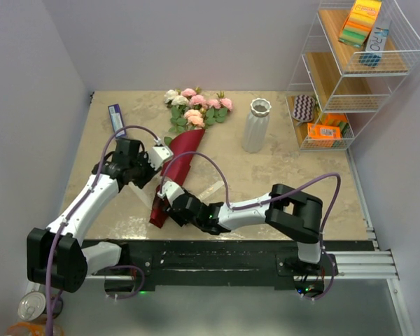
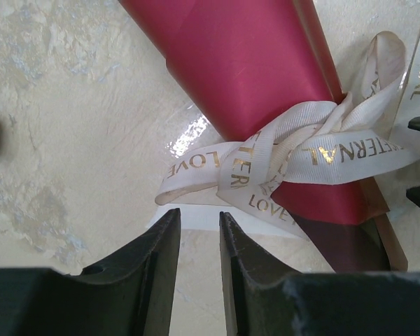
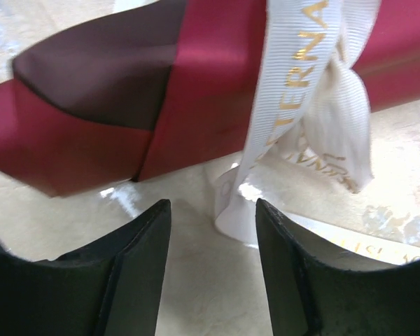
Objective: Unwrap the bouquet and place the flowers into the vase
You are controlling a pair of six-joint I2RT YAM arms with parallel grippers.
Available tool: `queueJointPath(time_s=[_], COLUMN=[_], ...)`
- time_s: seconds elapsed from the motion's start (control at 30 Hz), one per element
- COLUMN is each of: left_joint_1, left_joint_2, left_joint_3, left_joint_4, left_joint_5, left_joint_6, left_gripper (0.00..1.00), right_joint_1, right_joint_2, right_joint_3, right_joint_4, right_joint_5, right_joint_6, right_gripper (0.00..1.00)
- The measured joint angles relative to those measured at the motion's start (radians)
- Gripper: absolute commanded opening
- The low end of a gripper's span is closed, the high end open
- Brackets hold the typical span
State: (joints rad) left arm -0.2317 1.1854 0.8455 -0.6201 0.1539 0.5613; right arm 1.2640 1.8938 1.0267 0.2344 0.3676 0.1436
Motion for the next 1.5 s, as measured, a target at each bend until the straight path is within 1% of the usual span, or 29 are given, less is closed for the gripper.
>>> queueJointPath(time_s=[0.1, 0.13, 0.2, 0.27, 0.3, 0.33, 0.37, 0.4, 0.47, 0.5, 0.53, 0.67, 0.73, 0.83, 0.87, 0.93, 0.97, 1.0, 1.1, 1.2, 1.3, 1.5], left_joint_1=[0.0, 0.0, 0.0, 0.0, 0.0, 0.0, 0.0, 0.0, 0.0, 0.0, 0.005, 0.009, 0.005, 0.002, 0.002, 0.002, 0.002, 0.002, 0.002, 0.002, 0.002, 0.002], left_joint_2=[-0.015, -0.018, -0.02, -0.02, -0.02, -0.02, -0.02, -0.021, -0.034, -0.041, -0.048, -0.054, -0.042, -0.008, 0.005, 0.036, 0.053, 0.068, 0.096, 0.087, 0.049, -0.049], left_joint_3=[0.002, 0.002, 0.002, 0.002, 0.002, 0.002, 0.0, -0.004, -0.032, -0.048, -0.07, -0.147, -0.171, -0.183, -0.183, -0.178, -0.174, -0.168, -0.153, -0.14, -0.121, 0.002], left_joint_4=[-0.006, -0.009, -0.015, -0.024, -0.027, -0.033, -0.038, -0.041, -0.039, -0.036, -0.027, 0.017, 0.034, 0.06, 0.075, 0.097, 0.106, 0.115, 0.141, 0.149, 0.137, 0.094], left_joint_5=[0.006, 0.008, 0.013, 0.016, 0.018, 0.019, 0.021, 0.022, 0.023, 0.019, 0.011, -0.021, -0.019, -0.002, 0.007, 0.039, 0.052, 0.063, 0.078, 0.078, 0.077, 0.08], left_joint_6=[0.0, 0.0, 0.0, 0.002, 0.004, 0.008, 0.014, 0.021, 0.039, 0.037, 0.041, 0.054, 0.057, 0.056, 0.055, 0.051, 0.049, 0.047, 0.042, 0.042, 0.042, 0.042], left_gripper=[0.34, 0.34, 0.35, 0.4, 0.48, 0.52, 0.58, 0.73, 0.75, 0.75, 0.75, 0.75, 0.73, 0.61, 0.48, 0.3, 0.07, 0.0, 0.0, 0.0, 0.0, 0.0], right_joint_1=[-0.007, -0.011, -0.018, -0.024, -0.028, -0.03, -0.031, -0.032, -0.032, -0.032, -0.032, -0.023, -0.026, -0.036, -0.04, -0.047, -0.051, -0.054, -0.067, -0.082, -0.102, -0.161], right_joint_2=[0.018, 0.024, 0.034, 0.042, 0.046, 0.048, 0.049, 0.049, 0.049, 0.049, 0.049, 0.049, 0.049, 0.044, 0.04, 0.028, 0.02, 0.013, -0.02, -0.065, -0.121, -0.238], right_joint_3=[0.0, 0.0, 0.0, 0.0, 0.002, 0.002, 0.003, 0.006, 0.015, 0.017, 0.018, 0.017, 0.017, 0.016, 0.013, 0.006, 0.003, -0.001, -0.005, -0.016, -0.039, -0.08], right_joint_4=[0.022, 0.025, 0.034, 0.037, 0.038, 0.041, 0.041, 0.042, 0.043, 0.042, 0.042, 0.029, 0.036, 0.043, 0.045, 0.045, 0.045, 0.045, 0.043, 0.043, 0.038, 0.024], right_joint_5=[0.036, 0.046, 0.062, 0.069, 0.069, 0.069, 0.069, 0.069, 0.068, 0.068, 0.068, 0.068, 0.069, 0.07, 0.072, 0.079, 0.082, 0.085, 0.092, 0.103, 0.113, 0.125], right_joint_6=[-0.007, -0.009, -0.014, -0.02, -0.023, -0.025, -0.026, -0.029, -0.033, -0.035, -0.035, -0.036, -0.035, -0.03, -0.027, -0.022, -0.019, -0.017, -0.011, -0.007, 0.002, 0.025], right_gripper=[0.51, 0.48, 0.45, 0.4, 0.39, 0.35, 0.28, 0.23, 0.13, 0.02, 0.0, 0.0, 0.0, 0.0, 0.0, 0.0, 0.0, 0.0, 0.0, 0.0, 0.0, 0.0])
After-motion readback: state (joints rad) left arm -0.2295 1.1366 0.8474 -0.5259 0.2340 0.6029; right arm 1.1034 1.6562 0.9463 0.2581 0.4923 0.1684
